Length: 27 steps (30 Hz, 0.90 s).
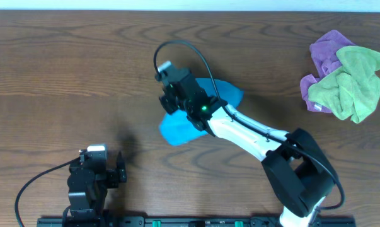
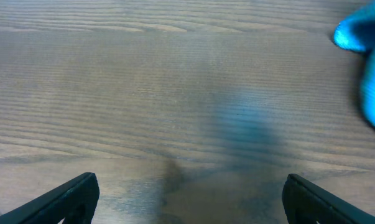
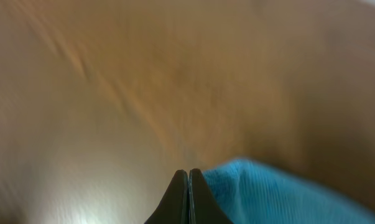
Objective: Fold the cloth
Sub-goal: 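Pull the blue cloth left out of the pile with the right gripper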
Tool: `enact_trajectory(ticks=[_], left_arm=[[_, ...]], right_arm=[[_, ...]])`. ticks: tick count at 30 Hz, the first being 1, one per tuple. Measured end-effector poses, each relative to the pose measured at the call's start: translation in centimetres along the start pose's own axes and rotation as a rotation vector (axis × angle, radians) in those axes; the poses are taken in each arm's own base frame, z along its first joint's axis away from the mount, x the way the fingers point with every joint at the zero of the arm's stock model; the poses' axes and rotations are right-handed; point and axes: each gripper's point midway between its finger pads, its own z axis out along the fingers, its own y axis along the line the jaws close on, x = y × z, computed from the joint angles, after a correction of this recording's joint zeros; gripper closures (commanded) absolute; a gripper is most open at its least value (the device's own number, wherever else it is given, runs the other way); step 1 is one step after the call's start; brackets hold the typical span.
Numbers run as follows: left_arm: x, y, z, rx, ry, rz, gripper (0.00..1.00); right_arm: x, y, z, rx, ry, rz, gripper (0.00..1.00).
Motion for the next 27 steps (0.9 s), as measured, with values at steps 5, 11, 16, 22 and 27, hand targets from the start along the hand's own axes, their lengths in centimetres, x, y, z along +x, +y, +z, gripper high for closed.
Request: enact_trajectory(ticks=[5,11,16,22,27], left_arm=[[0.0,0.0,0.0,0.0,0.0,0.0,0.05],[0.0,0.0,0.0,0.0,0.0,0.0,0.05],[0.0,0.0,0.0,0.0,0.0,0.0,0.05],[0.0,0.0,0.0,0.0,0.0,0.0,0.05],[0.0,0.0,0.0,0.0,0.0,0.0,0.05]], right_arm=[[-6.6,0.4,-0.9,-0.011,-0.204,0.032,0.96],[-6.9,2.4,-0.4,-0.05,-0.224,0.066,0.32],[-3.9,3.0,0.2,0.002,-0.111,0.051,0.24],[0.4,-1.4,0.1,0.188,0.057,0.085,0.22],[2.4,-7.8,-0.7,0.326,0.123,0.25,0.23]])
